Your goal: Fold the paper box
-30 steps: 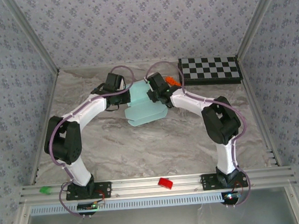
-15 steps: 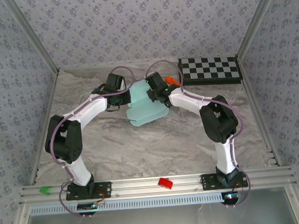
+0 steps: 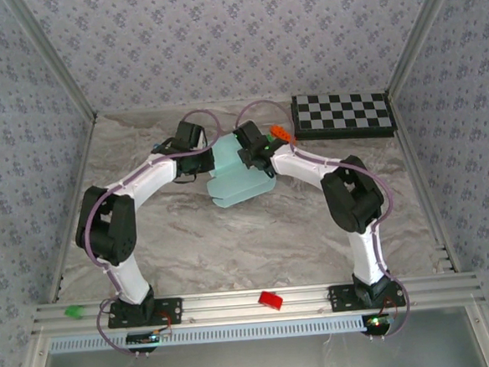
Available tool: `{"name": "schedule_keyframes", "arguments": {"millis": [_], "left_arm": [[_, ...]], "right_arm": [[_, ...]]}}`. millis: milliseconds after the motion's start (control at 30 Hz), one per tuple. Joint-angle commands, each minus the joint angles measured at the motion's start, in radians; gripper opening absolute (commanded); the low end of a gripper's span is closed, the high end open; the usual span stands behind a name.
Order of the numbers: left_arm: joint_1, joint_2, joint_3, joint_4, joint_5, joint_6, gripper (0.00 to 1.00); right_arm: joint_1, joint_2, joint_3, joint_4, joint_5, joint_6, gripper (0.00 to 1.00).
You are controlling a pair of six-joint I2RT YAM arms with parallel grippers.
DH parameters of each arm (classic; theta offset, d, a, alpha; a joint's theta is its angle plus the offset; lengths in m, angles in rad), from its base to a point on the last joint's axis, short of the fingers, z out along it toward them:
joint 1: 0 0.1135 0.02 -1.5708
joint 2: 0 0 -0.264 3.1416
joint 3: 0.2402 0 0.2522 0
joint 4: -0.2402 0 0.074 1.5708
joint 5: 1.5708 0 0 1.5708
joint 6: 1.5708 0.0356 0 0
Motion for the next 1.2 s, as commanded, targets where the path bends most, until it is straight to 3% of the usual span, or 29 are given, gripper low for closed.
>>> {"name": "schedule_keyframes", "arguments": {"millis": [0, 133, 333, 600, 767, 1000, 1167], "left_arm": [[0.003, -0.007, 0.039, -0.029, -0.019, 0.017, 0.00], [0.003, -0.006, 0.042, -0.032, -0.015, 0.015, 0.00], [0.003, -0.004, 0.045, -0.033, -0.014, 0.014, 0.00], [0.004, -0.003, 0.048, -0.036, -0.017, 0.012, 0.00], [0.003, 0.002, 0.050, -0.038, -0.018, 0.010, 0.00], [0.003, 0.008, 0.053, -0.039, -0.014, 0.010, 0.00], [0.003, 0.008, 0.052, -0.041, -0.011, 0.010, 0.00]], "right_arm": [[-0.009, 0.038, 0.007, -0.097, 0.136, -0.020, 0.00], [-0.010, 0.028, 0.013, -0.109, 0.063, -0.018, 0.01], [-0.010, -0.004, 0.017, -0.106, -0.068, 0.011, 0.14], [-0.009, -0.014, 0.040, -0.135, -0.093, 0.030, 0.30], [-0.011, -0.031, 0.040, -0.142, -0.117, 0.043, 0.33], [-0.018, -0.057, 0.042, -0.126, -0.170, 0.093, 0.53], [-0.030, -0.071, 0.047, -0.106, -0.189, 0.131, 0.58]]}}
